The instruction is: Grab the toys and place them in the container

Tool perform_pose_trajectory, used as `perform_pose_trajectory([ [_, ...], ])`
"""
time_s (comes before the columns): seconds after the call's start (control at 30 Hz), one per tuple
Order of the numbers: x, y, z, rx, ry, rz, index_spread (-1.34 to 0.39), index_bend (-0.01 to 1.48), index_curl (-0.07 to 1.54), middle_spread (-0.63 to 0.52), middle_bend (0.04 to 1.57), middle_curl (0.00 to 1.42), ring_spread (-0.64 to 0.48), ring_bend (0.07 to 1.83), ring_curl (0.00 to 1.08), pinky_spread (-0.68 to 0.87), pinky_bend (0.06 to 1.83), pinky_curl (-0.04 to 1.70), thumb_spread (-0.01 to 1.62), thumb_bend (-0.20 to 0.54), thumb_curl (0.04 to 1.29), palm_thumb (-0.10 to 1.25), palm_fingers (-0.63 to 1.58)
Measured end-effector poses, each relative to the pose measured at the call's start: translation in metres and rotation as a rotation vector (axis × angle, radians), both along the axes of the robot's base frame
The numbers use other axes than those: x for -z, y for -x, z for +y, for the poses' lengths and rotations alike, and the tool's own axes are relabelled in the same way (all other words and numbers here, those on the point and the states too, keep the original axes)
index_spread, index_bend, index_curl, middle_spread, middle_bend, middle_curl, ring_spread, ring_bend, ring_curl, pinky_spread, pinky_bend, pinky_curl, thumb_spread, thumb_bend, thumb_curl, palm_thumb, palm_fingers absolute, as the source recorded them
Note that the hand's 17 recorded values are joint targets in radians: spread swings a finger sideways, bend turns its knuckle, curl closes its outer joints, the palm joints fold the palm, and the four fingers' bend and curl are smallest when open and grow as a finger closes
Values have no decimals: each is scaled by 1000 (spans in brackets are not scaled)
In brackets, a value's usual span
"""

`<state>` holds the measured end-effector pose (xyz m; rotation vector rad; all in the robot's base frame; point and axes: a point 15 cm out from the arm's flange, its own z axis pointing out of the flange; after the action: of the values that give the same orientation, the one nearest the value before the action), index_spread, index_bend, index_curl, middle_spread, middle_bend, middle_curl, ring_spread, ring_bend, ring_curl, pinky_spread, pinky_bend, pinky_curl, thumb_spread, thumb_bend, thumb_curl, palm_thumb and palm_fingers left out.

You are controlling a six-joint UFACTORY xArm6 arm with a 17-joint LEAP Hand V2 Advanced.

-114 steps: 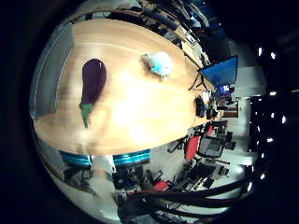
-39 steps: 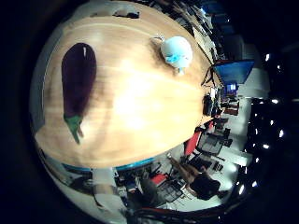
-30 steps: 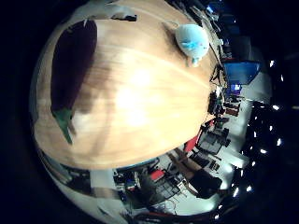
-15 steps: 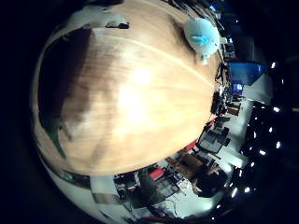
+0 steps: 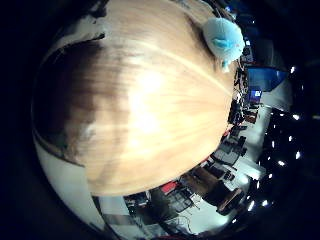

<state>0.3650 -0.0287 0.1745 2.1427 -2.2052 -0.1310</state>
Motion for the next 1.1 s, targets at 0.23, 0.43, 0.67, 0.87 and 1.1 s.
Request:
perform_pose_trajectory([
  [0.23, -5, -4, -6, 17, 0, -22, -495, 555, 396, -326, 819, 650, -303, 1140, 523, -311, 1260, 476, 1108, -15, 297, 485, 1331],
  [0.43, -15, -7, -11, 32, -1, -50, -418, 887, 559, -289, 1018, 735, -269, 1238, 576, -284, 1286, 514, 1206, -11, 273, 485, 1333],
  [0.67, -33, -10, -19, 51, 2, -91, -327, 1091, 658, -240, 1173, 779, -239, 1334, 624, -243, 1331, 565, 1342, 5, 251, 532, 1259],
  [0.87, -51, -12, -21, 53, 6, -122, -279, 1153, 691, -207, 1244, 787, -228, 1377, 651, -225, 1363, 607, 1421, 8, 232, 560, 1203],
  [1.1, -62, -8, -20, 50, 6, -128, -254, 1181, 701, -182, 1288, 776, -220, 1395, 667, -214, 1369, 645, 1468, 12, 220, 593, 1179],
])
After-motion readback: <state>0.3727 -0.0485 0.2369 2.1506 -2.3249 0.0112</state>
